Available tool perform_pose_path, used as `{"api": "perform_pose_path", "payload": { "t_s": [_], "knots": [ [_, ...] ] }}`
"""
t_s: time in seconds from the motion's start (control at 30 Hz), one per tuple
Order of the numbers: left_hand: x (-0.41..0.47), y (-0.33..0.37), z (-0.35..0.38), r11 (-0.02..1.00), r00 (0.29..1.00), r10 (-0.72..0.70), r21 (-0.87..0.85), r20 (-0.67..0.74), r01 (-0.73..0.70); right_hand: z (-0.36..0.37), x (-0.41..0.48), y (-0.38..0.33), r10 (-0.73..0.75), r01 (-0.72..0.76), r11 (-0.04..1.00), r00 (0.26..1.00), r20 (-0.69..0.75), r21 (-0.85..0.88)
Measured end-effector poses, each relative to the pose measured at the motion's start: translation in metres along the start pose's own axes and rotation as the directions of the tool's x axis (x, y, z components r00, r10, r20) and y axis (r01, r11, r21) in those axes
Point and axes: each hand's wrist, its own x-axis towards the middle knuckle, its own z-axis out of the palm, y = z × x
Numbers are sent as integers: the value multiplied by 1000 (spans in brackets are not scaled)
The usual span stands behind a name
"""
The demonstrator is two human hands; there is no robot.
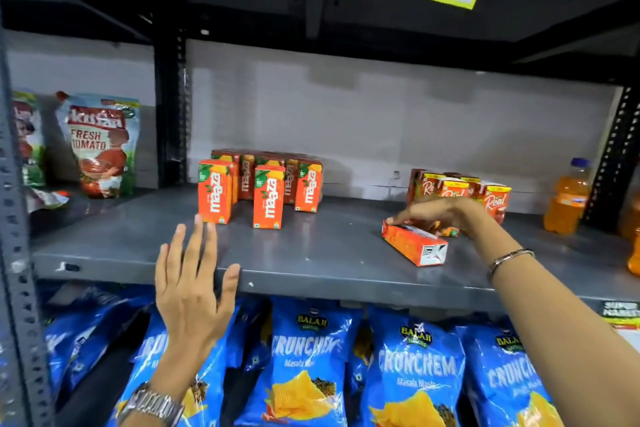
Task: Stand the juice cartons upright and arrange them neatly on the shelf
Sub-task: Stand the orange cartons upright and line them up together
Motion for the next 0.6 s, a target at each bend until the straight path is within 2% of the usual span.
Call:
{"api": "perform_pose_path", "payload": {
  "t_s": [0.1,0.2,0.33,0.4,0.5,0.6],
  "knots": [
    [0,0,-2,1000,1000,4,12,11,-4,4,-4,-6,-44,45,998,999,-27,46],
    [0,1,-2,1000,1000,2,15,10,-2,10,-9,-16,-174,192,975,973,-153,113],
    [1,0,-2,1000,1000,3,15,19,-4,15,-11,-42,-286,315,944,931,-229,102],
    [1,-1,-3,1000,1000,3,17,24,-3,17,-7,-56,-333,394,912,875,-352,116],
    [1,-1,-5,1000,999,6,15,45,-7,26,-2,-78,-338,480,871,744,-576,109],
    [2,1,-6,1000,998,5,-3,56,-5,42,4,-101,-326,536,837,650,-686,111]
  ]
}}
